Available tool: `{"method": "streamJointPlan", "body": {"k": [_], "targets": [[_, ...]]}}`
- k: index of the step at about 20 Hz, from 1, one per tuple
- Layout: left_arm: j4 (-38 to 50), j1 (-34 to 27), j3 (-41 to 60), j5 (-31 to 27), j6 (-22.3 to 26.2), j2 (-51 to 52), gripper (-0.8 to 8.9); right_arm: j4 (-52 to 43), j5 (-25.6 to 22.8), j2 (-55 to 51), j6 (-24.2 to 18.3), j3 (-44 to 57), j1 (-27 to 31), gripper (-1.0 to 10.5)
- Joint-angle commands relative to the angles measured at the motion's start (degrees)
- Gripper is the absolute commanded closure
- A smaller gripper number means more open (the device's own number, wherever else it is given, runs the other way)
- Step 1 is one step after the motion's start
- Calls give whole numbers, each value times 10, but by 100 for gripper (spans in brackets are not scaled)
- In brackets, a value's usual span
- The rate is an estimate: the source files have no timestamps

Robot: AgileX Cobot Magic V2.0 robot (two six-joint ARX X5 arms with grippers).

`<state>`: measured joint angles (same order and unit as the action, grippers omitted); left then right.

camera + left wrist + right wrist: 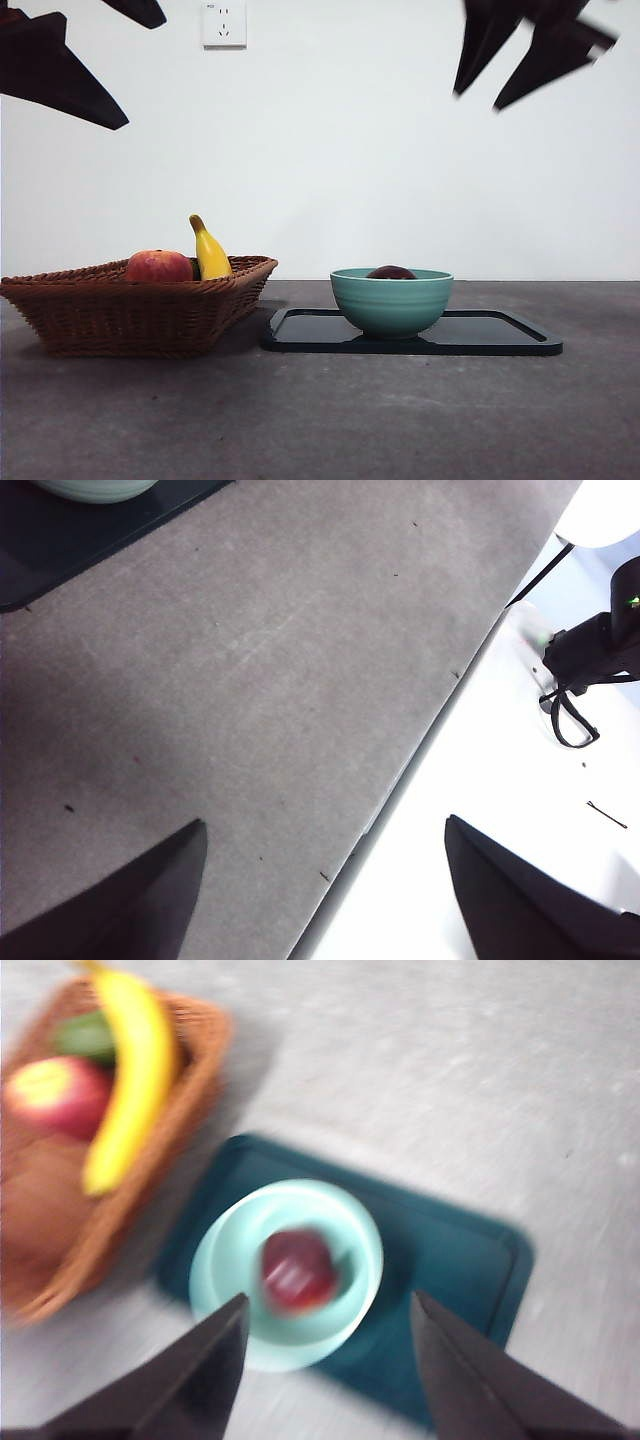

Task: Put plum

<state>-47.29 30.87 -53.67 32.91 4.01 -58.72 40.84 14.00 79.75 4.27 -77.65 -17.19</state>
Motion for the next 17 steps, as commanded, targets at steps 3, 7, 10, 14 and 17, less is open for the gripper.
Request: {"method": "streamJointPlan", "body": {"k": [3,7,10,14,17], "targets": [[6,3,-7,1,13,-2,439,69,10,-94,-11,27,-5,691],[6,3,-7,1,13,-2,440,71,12,-218,-11,123,-16,691],[6,3,-7,1,13,-2,440,72,41,-305,-11,197,-24,691],[6,3,-7,1,13,-2,439,75,87,-394,-10,276,-30,691],[6,3,-7,1,13,-2,440,88,120,-424,-9,308,-30,691]]}}
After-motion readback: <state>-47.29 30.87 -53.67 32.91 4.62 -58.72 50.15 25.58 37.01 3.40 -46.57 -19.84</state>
